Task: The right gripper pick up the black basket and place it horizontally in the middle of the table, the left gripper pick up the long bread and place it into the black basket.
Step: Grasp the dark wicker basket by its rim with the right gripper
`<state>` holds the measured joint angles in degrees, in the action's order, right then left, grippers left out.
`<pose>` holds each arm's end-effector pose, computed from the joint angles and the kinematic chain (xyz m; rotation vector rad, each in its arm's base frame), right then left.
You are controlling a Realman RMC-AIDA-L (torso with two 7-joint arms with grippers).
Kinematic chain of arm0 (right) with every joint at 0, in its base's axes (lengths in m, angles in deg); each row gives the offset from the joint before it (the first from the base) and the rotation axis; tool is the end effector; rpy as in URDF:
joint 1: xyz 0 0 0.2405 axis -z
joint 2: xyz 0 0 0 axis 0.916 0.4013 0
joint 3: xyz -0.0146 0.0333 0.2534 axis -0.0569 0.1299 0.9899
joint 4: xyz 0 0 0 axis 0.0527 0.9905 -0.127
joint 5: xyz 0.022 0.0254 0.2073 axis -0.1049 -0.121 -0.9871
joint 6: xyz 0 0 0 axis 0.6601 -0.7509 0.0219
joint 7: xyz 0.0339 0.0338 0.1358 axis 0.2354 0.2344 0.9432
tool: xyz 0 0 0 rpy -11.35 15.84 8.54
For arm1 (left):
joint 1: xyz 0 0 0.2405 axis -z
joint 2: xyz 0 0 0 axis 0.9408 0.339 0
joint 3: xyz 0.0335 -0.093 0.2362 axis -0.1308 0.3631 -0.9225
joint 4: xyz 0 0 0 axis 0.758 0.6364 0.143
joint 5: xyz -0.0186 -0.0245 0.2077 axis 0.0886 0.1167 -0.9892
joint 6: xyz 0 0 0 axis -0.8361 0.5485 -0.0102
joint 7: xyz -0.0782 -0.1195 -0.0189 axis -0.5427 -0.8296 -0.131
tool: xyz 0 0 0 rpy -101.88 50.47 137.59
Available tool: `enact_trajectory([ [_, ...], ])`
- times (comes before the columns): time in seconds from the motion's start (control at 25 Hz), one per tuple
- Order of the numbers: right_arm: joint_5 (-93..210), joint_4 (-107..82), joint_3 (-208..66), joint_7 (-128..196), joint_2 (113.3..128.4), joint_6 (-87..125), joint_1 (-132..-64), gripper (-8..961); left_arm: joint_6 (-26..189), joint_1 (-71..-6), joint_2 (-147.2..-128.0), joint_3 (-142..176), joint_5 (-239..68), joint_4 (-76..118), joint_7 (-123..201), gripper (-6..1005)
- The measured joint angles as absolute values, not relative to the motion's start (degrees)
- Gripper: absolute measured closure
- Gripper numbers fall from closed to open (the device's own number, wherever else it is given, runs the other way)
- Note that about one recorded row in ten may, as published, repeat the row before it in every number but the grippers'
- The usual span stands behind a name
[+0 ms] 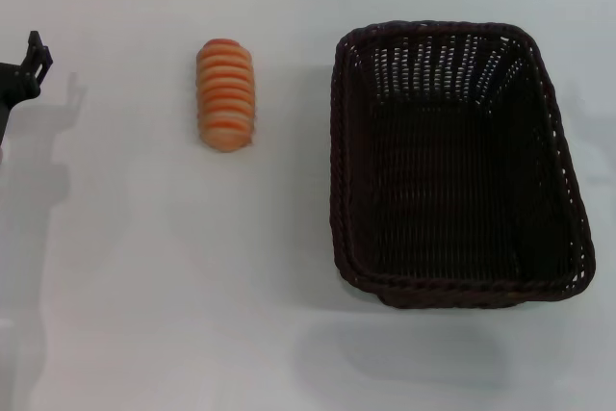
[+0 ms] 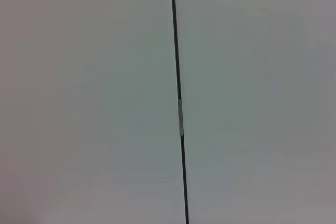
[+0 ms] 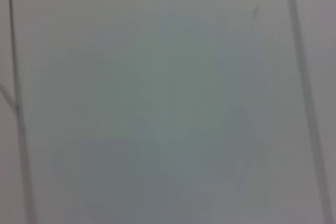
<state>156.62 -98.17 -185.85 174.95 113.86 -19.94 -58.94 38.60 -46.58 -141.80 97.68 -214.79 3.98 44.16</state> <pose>0.2330 0.2913 0.0591 -1.5032 0.6561 0.7233 -0.3612 0.3497 0.0099 -1.4191 -0.6437 -0.4342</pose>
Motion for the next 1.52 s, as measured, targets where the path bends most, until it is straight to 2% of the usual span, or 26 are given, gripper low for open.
enact_trajectory([
  [0.04, 156.8, -101.0, -182.1, 173.6, 115.28, -12.8, -57.6, 157, 38.6, -46.5, -141.79, 97.7, -214.8, 4.0, 44.2, 140],
  [0.08, 156.8, -101.0, -182.1, 173.6, 115.28, -12.8, -57.6, 157, 38.6, -46.5, -141.79, 97.7, -214.8, 4.0, 44.2, 140],
  [0.12, 156.8, -106.3, -174.1, 169.6, 119.54, 1.2, -55.4, 158, 38.6, -46.5, -141.77, 97.7, -214.8, 3.9, 44.2, 141],
  [0.16, 156.8, -106.3, -174.1, 169.6, 119.54, 1.2, -55.4, 158, 38.6, -46.5, -141.77, 97.7, -214.8, 3.9, 44.2, 141],
  [0.2, 156.8, -110.7, -165.5, 166.5, 124.34, 16.8, -53.7, 158, 38.6, -46.5, -141.74, 97.7, -214.8, 3.9, 44.2, 141],
  [0.24, 156.8, -110.7, -165.5, 166.5, 124.34, 16.8, -53.7, 158, 38.6, -46.5, -141.74, 97.7, -214.8, 3.9, 44.2, 141],
  [0.28, 156.9, -112.6, -161.3, 165.8, 126.31, 25.6, -53.2, 158, 38.6, -46.3, -141.74, 97.7, -214.8, 3.9, 44.2, 141],
  [0.32, 156.9, -114.8, -154.9, 168.0, 127.07, 39.0, -53.5, 158, 38.7, -46.2, -141.75, 97.7, -214.8, 3.9, 44.1, 141],
  [0.36, 156.9, -114.8, -154.9, 168.0, 127.07, 39.0, -53.5, 158, 38.7, -46.2, -141.75, 97.7, -214.8, 3.9, 44.1, 141],
  [0.4, 156.9, -115.8, -149.9, 173.1, 126.31, 49.8, -55.0, 158, 39.0, -45.9, -141.69, 97.8, -214.8, 4.3, 43.7, 141],
  [0.48, 156.8, -115.9, -147.3, 175.0, 126.3, 54.7, -55.9, 158, 39.0, -45.8, -141.69, 97.9, -214.8, 4.5, 43.6, 141],
  [0.6, 156.5, -114.6, -139.2, 177.7, 127.29, 66.9, -57.8, 159, 39.1, -45.6, -141.72, 97.7, -214.8, 4.4, 43.5, 141],
  [0.68, 156.5, -111.5, -138.0, 178.7, 127.06, 69.2, -59.6, 159, 39.1, -45.6, -141.71, 98.1, -214.8, 4.7, 43.5, 141],
  [0.88, 157.4, -106.4, -137.0, 178.7, 127.02, 70.0, -62.5, 160, 39.1, -45.6, -141.7, 98.0, -214.8, 4.7, 43.3, 141],
  [1.0, 158.2, -97.9, -136.4, 178.3, 126.81, 70.3, -67.8, 163, 39.1, -45.6, -141.6, 97.9, -214.8, 4.8, 42.8, 141],
  [1.28, 160.0, -88.0, -135.6, 176.7, 126.84, 70.0, -74.2, 171, 39.1, -45.9, -141.59, 97.8, -214.8, 4.5, 42.8, 142],
  [1.52, 160.6, -84.0, -135.7, 174.5, 126.87, 70.6, -76.7, 177, 39.1, -45.9, -141.62, 97.8, -214.8, 4.5, 42.8, 142],
])
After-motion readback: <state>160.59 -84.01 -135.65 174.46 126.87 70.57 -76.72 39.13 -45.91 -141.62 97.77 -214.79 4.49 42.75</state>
